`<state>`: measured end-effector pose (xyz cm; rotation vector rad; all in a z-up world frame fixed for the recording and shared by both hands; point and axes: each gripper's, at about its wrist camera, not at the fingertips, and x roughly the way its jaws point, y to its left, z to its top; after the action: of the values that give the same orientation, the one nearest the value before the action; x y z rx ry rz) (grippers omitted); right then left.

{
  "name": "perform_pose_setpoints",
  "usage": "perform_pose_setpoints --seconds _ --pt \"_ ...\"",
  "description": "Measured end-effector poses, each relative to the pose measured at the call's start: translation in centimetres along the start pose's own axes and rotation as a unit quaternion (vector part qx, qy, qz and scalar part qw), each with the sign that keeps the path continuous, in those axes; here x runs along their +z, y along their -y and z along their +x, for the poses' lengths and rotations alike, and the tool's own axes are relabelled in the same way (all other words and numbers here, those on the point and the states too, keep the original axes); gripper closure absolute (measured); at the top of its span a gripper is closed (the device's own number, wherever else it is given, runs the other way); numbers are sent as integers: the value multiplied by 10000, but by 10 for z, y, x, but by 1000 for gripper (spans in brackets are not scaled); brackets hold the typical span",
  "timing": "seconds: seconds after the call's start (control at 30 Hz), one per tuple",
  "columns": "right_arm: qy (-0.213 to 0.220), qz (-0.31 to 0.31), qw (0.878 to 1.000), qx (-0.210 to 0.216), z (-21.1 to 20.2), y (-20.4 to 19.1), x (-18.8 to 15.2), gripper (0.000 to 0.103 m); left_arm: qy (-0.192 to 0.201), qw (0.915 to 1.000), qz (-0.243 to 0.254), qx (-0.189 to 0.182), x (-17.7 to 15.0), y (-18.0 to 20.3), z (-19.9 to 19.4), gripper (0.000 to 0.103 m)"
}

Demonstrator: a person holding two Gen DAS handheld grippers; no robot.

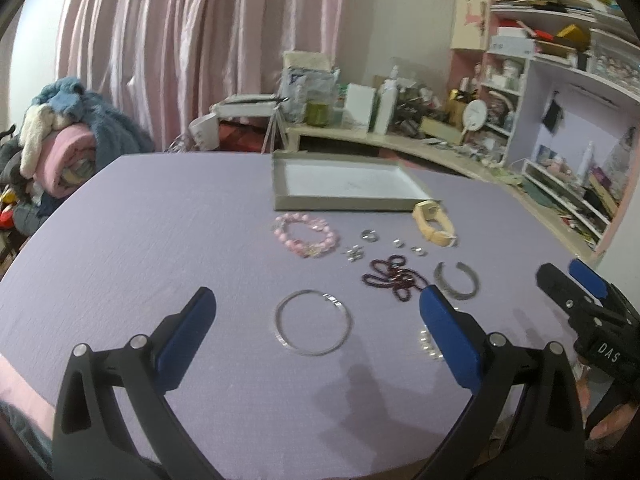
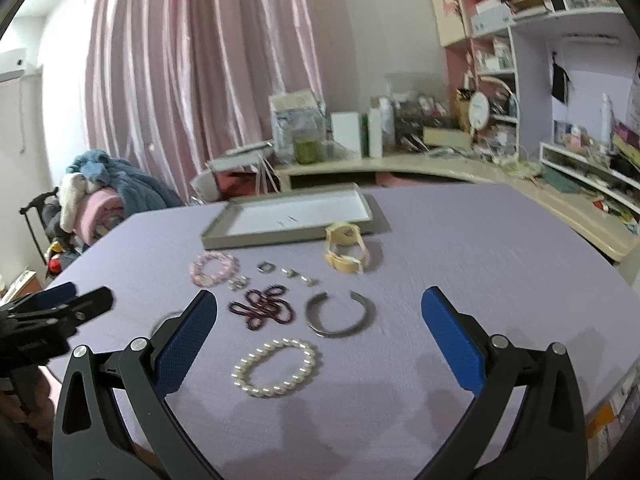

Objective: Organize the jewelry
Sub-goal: 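Lower the right tool onto the pearl bracelet and close it, then close the left tool on the thin silver bangle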

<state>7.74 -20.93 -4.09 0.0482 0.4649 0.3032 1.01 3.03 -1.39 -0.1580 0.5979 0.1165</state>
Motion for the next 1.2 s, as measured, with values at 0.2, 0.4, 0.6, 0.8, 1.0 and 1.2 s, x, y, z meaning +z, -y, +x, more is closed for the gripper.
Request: perform_pose_setpoints --seconds 0.2,0.4,0.6,0.8,1.0,1.2 --pt "-754 77 9971 45 27 9 -9 17 -334 9987 -289 234 2 -10 7 2" --pt "-1598 -97 9865 337 58 1 -25 41 -705 9966 -280 331 4 -11 16 2" --pt "-2003 -166 9788 383 77 -5 -33 48 -1022 9939 -237 346 3 -10 25 2" --pt "-2036 -521 9776 79 80 -9 -36 90 -1267 9910 -98 430 2 -6 39 2" --pt "-2053 -482 9774 113 80 -1 -29 93 -1445 9879 32 566 1 -1 59 2" --pt "-1652 -39 9862 75 65 20 -6 93 -1580 9857 112 580 1 4 77 2"
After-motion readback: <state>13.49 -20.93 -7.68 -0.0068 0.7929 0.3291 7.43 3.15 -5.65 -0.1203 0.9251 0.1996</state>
